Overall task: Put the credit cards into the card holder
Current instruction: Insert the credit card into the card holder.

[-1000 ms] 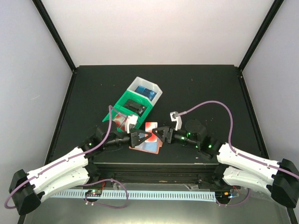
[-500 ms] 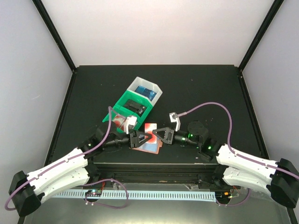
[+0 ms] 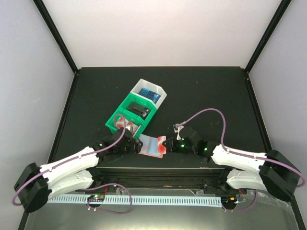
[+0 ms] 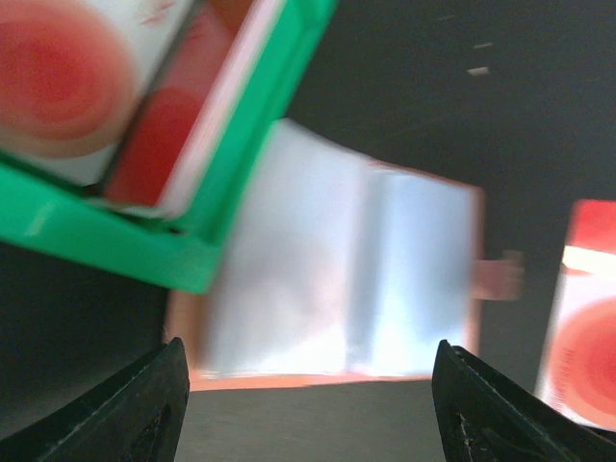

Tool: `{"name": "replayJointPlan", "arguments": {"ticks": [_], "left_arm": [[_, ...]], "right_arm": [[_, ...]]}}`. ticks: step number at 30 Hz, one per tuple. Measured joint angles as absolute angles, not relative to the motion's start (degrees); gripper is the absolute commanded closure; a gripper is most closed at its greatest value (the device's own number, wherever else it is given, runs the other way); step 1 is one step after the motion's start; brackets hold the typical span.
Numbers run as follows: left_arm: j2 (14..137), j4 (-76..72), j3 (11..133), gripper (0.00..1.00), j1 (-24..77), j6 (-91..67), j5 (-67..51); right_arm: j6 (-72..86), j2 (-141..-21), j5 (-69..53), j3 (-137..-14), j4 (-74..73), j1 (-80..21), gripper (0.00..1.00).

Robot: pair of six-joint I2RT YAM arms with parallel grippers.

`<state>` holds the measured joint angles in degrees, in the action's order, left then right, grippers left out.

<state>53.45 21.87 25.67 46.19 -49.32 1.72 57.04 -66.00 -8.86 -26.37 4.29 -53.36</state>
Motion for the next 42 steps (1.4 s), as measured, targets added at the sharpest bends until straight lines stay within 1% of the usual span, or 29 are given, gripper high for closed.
{"name": "replayJointPlan", "arguments": {"ticks": [4,6,8,10,11,13,17,19,27,34,42], "left_arm": [[59.77,21.65,25.67,0.33,46.19,-49.23,5.15],[62.48,20.80,25.67,0.37,46.19,-48.88,5.78],[64.79,19.44,25.67,0.44,46.19,-48.47,5.76],[66.61,17.87,25.61,0.58,46.19,-48.12,5.15],[67.22,17.02,25.54,0.63,46.19,-48.16,4.73],[68.20,15.44,25.21,0.69,46.22,-47.44,3.20],[68.66,13.85,24.77,0.76,46.78,-47.35,1.34],[68.90,13.28,24.75,0.77,47.57,-47.37,0.71],[69.21,12.84,24.71,0.78,49.76,-47.77,-0.34],[69.91,12.62,24.71,0.78,50.02,-47.83,-0.32],[70.22,12.51,24.71,0.79,50.02,-47.83,-0.19]], "right_arm": [[57.17,-69.10,-8.88,-26.39,4.10,-53.36,0.99],[57.17,-69.91,-8.88,-26.79,4.21,-53.36,0.99],[57.17,-70.65,-8.91,-27.20,4.51,-53.36,0.99],[57.19,-71.33,-8.93,-27.42,4.93,-53.36,0.99],[57.25,-71.83,-8.95,-27.53,5.19,-53.36,0.99],[57.43,-72.95,-8.99,-27.57,5.69,-53.36,0.99],[57.91,-75.50,-9.13,-27.59,7.29,-53.34,0.99],[58.04,-76.77,-9.41,-27.64,8.43,-53.12,0.99],[59.33,-80.44,-11.90,-27.90,12.58,-50.78,0.99],[61.21,-87.22,-17.45,-28.84,17.30,-49.34,0.99],[63.33,-91.83,-21.56,-29.95,21.58,-48.75,0.99]]}}
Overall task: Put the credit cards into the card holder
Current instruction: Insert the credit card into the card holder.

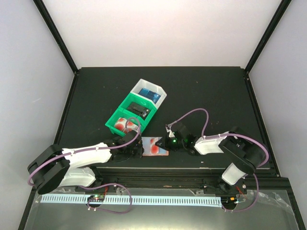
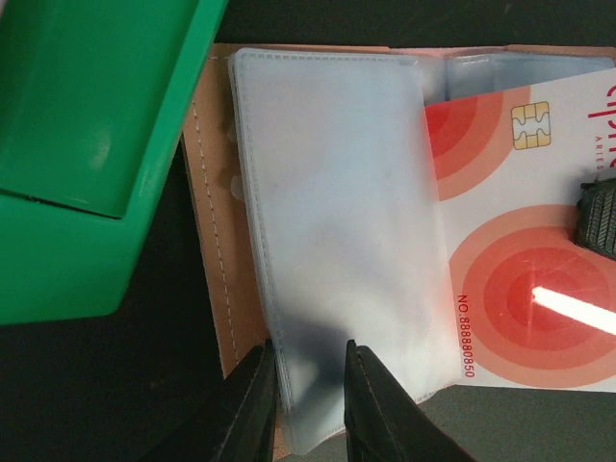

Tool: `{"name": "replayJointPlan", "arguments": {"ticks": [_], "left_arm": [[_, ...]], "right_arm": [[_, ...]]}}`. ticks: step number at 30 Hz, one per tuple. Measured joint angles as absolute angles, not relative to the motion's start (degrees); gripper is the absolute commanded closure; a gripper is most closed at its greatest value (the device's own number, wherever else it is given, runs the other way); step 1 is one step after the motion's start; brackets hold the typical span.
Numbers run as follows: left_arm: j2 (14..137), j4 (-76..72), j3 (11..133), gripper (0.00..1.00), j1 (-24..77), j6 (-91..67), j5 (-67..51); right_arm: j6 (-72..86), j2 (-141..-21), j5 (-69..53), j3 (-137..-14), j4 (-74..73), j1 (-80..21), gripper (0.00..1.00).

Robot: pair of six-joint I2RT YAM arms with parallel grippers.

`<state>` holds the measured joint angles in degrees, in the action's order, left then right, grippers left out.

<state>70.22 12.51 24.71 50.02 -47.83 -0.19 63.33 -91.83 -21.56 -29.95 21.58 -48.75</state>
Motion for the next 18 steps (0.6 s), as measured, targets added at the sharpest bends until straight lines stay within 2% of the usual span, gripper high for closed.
{"name": "replayJointPlan", "arguments": {"ticks": [18], "left_arm": [[70.50,12.21,24.73,0.75,50.02,-47.81,-0.08]], "right_arm": [[65.06,-99.24,-23.90,-31.03,31.07,-48.71,0.99]]}}
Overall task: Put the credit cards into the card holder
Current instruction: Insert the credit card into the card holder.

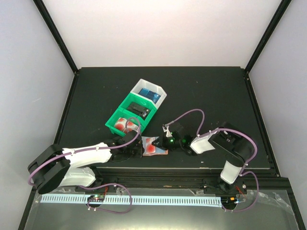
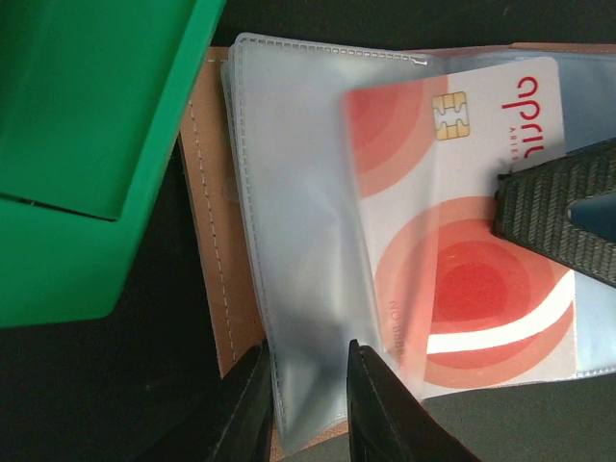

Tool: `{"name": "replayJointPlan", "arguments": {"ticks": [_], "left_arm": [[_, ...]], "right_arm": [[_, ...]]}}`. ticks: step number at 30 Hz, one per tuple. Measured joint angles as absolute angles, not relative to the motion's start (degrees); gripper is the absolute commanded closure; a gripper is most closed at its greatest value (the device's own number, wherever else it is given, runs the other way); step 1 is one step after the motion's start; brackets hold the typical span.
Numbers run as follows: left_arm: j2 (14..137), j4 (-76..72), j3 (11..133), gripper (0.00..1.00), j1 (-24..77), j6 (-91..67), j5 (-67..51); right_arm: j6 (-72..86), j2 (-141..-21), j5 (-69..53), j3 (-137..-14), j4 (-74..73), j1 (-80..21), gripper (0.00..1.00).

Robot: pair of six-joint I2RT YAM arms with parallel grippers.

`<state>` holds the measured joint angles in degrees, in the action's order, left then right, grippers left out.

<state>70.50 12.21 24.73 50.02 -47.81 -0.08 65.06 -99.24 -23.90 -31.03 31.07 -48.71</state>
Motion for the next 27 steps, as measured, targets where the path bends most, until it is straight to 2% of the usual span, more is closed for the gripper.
{"name": "replayJointPlan", "arguments": {"ticks": [4,9,14,27], "left_arm": [[70.50,12.05,24.73,0.75,50.02,-47.83,-0.16],[70.50,12.23,24.71,0.82,50.02,-47.83,0.01],[70.48,12.62,24.71,0.84,50.02,-47.83,0.51],[70.46,12.60,24.71,0.82,50.02,-47.83,0.56]], "right_arm": [[65.12,-100.84,-24.29,-31.03,33.56,-48.73,0.98],[65.58,-100.79,-23.66,-30.50,34.76,-48.88,0.98],[65.78,-97.65,-20.18,-29.08,33.41,-49.54,0.98],[67.37,-97.51,-17.82,-28.88,32.42,-49.74,0.97]]}}
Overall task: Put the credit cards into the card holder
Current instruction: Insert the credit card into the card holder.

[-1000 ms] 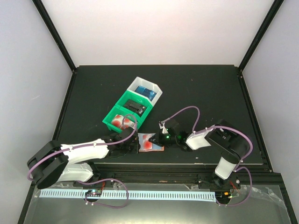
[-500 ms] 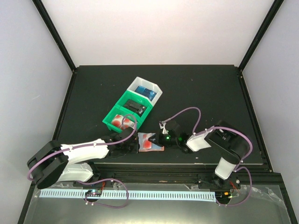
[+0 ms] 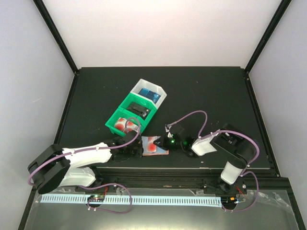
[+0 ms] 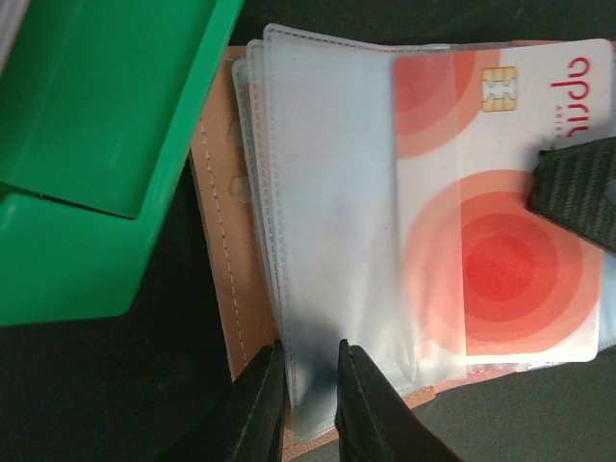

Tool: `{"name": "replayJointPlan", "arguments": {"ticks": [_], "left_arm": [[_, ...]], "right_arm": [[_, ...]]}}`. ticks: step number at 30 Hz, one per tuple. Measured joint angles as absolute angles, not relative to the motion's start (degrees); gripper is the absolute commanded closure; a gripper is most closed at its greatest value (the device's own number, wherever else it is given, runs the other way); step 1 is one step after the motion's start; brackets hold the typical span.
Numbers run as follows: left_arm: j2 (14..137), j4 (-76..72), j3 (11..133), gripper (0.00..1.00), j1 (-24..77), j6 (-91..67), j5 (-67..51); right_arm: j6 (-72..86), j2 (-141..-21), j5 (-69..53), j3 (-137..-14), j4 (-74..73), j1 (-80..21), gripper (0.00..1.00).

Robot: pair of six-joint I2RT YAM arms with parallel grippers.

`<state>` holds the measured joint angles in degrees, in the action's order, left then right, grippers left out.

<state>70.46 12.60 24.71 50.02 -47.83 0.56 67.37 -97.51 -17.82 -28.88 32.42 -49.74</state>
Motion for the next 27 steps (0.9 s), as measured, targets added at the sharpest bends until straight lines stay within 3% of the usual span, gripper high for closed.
{"name": "replayJointPlan", "arguments": {"ticks": [6,11,13,16,27], "left_arm": [[70.11,12.36,24.47,0.80,50.02,-47.83,0.21],[67.70,12.84,23.62,0.64,50.06,-47.94,0.23],[65.21,13.63,23.24,0.55,50.15,-48.03,0.45],[62.35,14.00,23.20,0.51,50.24,-48.05,0.89],[61.91,13.13,23.18,0.51,49.01,-48.75,1.74]], "right_arm": [[69.43,-100.68,-19.70,-29.21,37.28,-50.02,0.94],[68.44,-101.12,-20.12,-30.81,35.29,-50.35,0.77],[67.85,-100.73,-19.94,-30.89,33.52,-50.43,0.66],[65.01,-97.54,-19.00,-31.81,27.40,-50.50,0.57],[57.84,-92.60,-12.27,-40.05,6.04,-51.37,0.58]]}}
